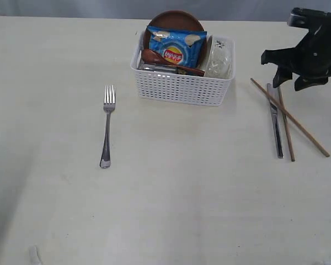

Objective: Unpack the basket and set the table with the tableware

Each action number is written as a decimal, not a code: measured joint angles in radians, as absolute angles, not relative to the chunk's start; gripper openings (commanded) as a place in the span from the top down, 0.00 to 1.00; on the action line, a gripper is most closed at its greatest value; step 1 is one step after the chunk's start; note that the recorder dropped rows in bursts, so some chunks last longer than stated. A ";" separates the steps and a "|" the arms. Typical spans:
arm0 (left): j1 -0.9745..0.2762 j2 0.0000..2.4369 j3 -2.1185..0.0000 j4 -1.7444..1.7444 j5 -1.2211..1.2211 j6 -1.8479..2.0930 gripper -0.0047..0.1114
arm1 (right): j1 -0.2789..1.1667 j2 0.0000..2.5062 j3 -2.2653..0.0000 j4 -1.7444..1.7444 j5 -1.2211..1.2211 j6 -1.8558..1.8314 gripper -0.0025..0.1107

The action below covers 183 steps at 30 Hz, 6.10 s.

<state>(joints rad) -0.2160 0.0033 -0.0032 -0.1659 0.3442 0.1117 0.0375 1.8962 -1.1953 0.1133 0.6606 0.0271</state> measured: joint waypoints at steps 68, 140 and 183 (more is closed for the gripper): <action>-0.216 0.003 -0.003 -0.166 0.344 0.112 0.96 | 0.039 1.928 -1.208 0.077 0.737 0.080 0.60; -0.216 0.003 -0.003 -0.166 0.344 0.112 0.96 | 0.608 1.600 -1.233 0.196 0.689 0.255 0.98; -0.216 0.003 -0.003 -0.166 0.344 0.112 0.96 | 0.913 2.321 -1.747 0.213 0.663 0.675 0.98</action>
